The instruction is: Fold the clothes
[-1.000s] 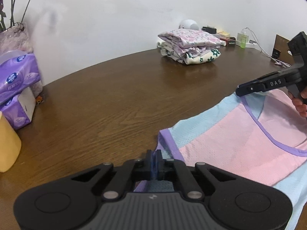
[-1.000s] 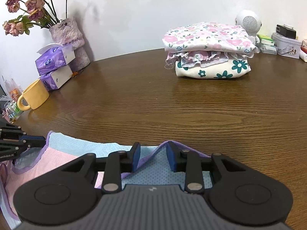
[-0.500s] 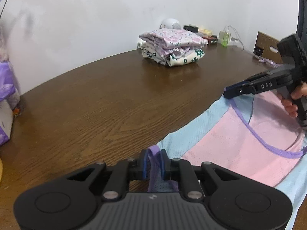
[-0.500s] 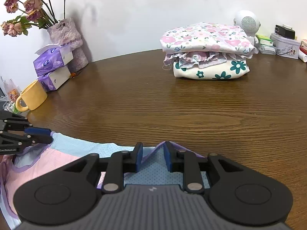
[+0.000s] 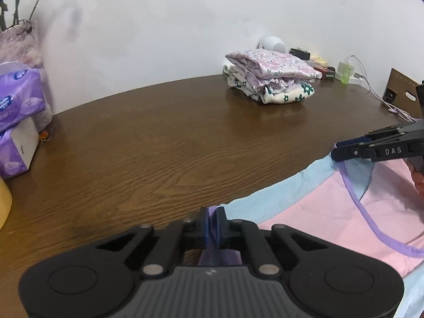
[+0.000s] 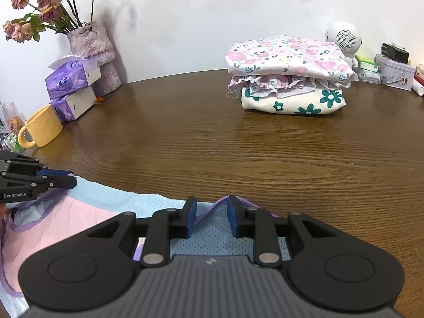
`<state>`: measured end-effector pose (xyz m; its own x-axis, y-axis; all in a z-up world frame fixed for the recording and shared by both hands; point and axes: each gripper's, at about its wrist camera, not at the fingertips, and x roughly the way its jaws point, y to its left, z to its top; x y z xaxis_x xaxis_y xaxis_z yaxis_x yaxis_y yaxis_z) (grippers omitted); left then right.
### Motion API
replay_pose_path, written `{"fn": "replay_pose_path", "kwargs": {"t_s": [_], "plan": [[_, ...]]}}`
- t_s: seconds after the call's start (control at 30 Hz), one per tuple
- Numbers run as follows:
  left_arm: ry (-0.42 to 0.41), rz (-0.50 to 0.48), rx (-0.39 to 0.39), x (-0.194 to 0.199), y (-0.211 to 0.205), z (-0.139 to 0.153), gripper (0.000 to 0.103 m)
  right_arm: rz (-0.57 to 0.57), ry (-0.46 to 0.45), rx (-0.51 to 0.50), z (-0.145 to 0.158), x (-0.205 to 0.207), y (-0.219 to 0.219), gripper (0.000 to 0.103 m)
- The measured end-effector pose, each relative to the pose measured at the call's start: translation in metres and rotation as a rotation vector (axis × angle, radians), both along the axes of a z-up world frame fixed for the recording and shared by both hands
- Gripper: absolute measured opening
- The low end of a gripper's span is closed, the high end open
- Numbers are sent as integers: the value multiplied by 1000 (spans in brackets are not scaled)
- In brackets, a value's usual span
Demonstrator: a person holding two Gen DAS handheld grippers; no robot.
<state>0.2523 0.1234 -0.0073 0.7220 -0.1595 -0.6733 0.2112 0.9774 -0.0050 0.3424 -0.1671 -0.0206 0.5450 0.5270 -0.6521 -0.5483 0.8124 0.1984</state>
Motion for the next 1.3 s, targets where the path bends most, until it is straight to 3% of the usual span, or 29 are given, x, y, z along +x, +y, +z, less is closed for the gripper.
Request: {"fn": "replay_pose_path", "kwargs": {"t_s": [0.4,0.57,0.63,0.7,0.87,0.93,1.0,1.07,1.23,1.3], "plan": [[9,111,-60,-1,3,-1,4,-22,-84,-95,-1,-22,19,17],[3,138,-98,-6,8,6,18,-5,-68,-65,1,-22,22,19],[2,155,-106,-7,12,9,28,-10,-57,-42,3,-20,20,22],[15,153,-119,-5,14,9,30,-10,-48,-38,3,-20,21,22],[42,128,-122,3,8,2,28,6,-27,-41,1,-20,26,28],[33,122,-103,4,6,1,8,10,-35,-53,1,-19,29,28],[32,127,-109,5,8,-1,7,13,-42,-62,1,-17,31,23],[24,136,-101,7,10,-2,7,13,-45,-62,1,-15,32,10],[21,159,-107,12,14,-3,7,-1,-58,-65,-1,-6,30,7],[23,167,-114,13,14,-3,12,-3,-56,-60,-2,-4,29,7]]}}
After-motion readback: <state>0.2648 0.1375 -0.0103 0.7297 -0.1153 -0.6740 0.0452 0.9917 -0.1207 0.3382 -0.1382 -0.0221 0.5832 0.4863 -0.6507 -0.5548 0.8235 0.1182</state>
